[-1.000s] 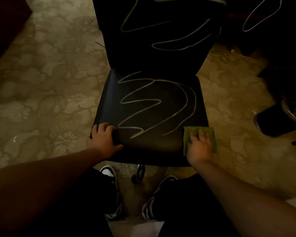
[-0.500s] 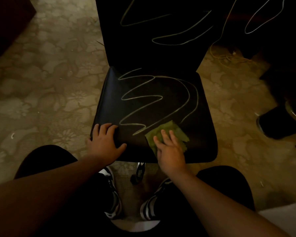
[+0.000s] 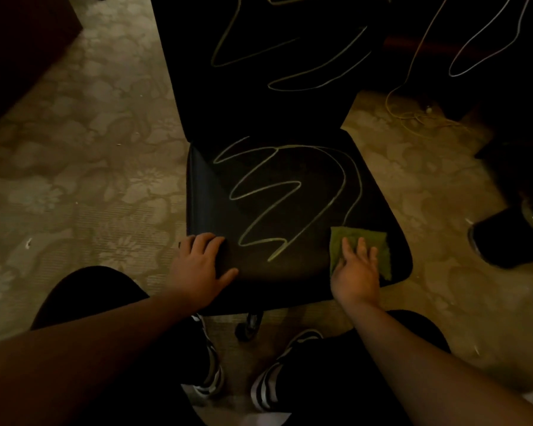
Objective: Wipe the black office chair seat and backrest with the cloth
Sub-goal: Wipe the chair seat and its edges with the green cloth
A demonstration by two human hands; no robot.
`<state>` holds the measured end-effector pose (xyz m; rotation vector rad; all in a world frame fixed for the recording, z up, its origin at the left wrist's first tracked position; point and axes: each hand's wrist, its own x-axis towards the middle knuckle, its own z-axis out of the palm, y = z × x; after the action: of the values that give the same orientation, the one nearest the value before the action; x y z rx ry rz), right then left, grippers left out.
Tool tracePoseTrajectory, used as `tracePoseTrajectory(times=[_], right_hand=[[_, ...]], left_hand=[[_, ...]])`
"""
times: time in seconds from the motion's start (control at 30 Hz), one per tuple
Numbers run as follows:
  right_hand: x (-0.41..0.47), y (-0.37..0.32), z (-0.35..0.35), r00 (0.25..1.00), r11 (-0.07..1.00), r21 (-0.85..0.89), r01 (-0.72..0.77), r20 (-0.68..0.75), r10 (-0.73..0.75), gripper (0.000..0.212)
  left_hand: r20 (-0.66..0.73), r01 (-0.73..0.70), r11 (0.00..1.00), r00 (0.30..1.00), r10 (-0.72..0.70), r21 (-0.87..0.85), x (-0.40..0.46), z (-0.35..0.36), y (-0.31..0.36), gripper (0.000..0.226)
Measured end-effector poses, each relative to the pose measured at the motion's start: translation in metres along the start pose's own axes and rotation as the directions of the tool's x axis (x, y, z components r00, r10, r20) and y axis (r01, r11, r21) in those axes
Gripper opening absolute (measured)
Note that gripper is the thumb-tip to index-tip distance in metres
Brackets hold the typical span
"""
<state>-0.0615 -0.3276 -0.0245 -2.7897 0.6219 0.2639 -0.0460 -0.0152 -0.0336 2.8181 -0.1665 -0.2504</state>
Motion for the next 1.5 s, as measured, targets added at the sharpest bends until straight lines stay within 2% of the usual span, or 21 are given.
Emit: tracePoseTrajectory(times=[0.07, 0.17, 0.3, 0.37, 0.53, 0.67, 0.77, 0.9, 1.0, 1.07, 1.17, 1.23, 1.27, 1.3, 1.37, 1.5], right_hand=[[-0.008, -0.014, 0.004, 0.999, 0.998, -0.039, 0.051, -0.015, -0.052, 0.056], [-0.029, -0.039, 0.012, 0.967, 0.963, -0.098, 0.25, -0.027, -0.254, 0.057], [-0.054, -0.067, 0.032, 0.835, 0.828, -0.11, 0.549, 0.054, -0.547, 0.062], [-0.059, -0.068, 0.042, 0.794, 0.786, -0.111, 0.608, 0.088, -0.602, 0.066], [-0.045, -0.05, 0.033, 0.809, 0.807, -0.077, 0.585, -0.018, -0.588, 0.054], [-0.022, -0.033, 0.022, 0.913, 0.916, -0.001, 0.401, -0.081, -0.399, 0.05], [-0.008, -0.016, 0.02, 0.955, 0.961, 0.01, 0.277, -0.118, -0.274, 0.047], [-0.002, -0.017, 0.021, 0.976, 0.982, -0.019, 0.189, -0.108, -0.19, 0.052], [-0.014, -0.031, 0.024, 0.969, 0.974, -0.04, 0.225, -0.096, -0.228, 0.057], [-0.028, -0.047, 0.026, 0.929, 0.93, -0.06, 0.363, -0.046, -0.366, 0.061], [-0.047, -0.072, 0.034, 0.762, 0.758, -0.084, 0.646, 0.135, -0.634, 0.063], [-0.054, -0.077, 0.043, 0.658, 0.653, -0.091, 0.752, 0.173, -0.733, 0.059], [-0.056, -0.076, 0.045, 0.641, 0.635, -0.097, 0.767, 0.163, -0.75, 0.057], [-0.056, -0.074, 0.045, 0.652, 0.645, -0.097, 0.758, 0.136, -0.746, 0.057], [-0.048, -0.066, 0.039, 0.719, 0.713, -0.092, 0.695, 0.068, -0.692, 0.059], [-0.017, -0.043, 0.021, 0.88, 0.877, -0.077, 0.475, 0.013, -0.475, 0.069]], left_hand=[[0.004, 0.015, 1.0, 1.0, -0.015, 0.022, -0.001, 0.005, 0.005, 0.085], [0.007, 0.012, 0.999, 1.0, -0.012, 0.049, 0.0, 0.007, 0.01, 0.086], [-0.001, -0.011, 0.996, 1.0, 0.011, 0.087, -0.003, 0.011, 0.013, 0.084], [-0.028, -0.027, 0.997, 0.999, 0.029, 0.077, -0.006, 0.017, 0.014, 0.081], [-0.047, -0.05, 0.996, 0.997, 0.053, 0.074, -0.011, 0.019, 0.022, 0.075], [-0.064, -0.117, 0.993, 0.991, 0.118, 0.023, -0.012, 0.015, 0.016, 0.067], [-0.073, -0.187, 0.981, 0.98, 0.183, -0.048, -0.005, 0.009, 0.003, 0.06], [0.021, -0.161, 0.97, 0.986, 0.167, -0.184, 0.005, -0.002, -0.011, 0.079], [0.156, -0.148, 0.973, 0.972, 0.176, -0.179, 0.007, -0.006, -0.017, 0.096], [0.177, -0.132, 0.975, 0.97, 0.164, -0.179, 0.007, -0.004, -0.016, 0.099], [0.115, -0.133, 0.982, 0.982, 0.149, -0.137, 0.005, 0.003, -0.005, 0.101], [0.077, -0.153, 0.981, 0.984, 0.162, -0.12, 0.004, 0.008, -0.001, 0.102], [0.069, -0.17, 0.978, 0.982, 0.179, -0.12, 0.003, 0.009, 0.0, 0.102], [0.074, -0.183, 0.976, 0.979, 0.192, -0.114, 0.002, 0.008, 0.001, 0.103], [0.105, -0.201, 0.976, 0.972, 0.209, -0.08, 0.001, 0.004, 0.002, 0.104], [0.093, -0.23, 0.971, 0.967, 0.236, -0.065, 0.007, -0.005, -0.002, 0.087]])
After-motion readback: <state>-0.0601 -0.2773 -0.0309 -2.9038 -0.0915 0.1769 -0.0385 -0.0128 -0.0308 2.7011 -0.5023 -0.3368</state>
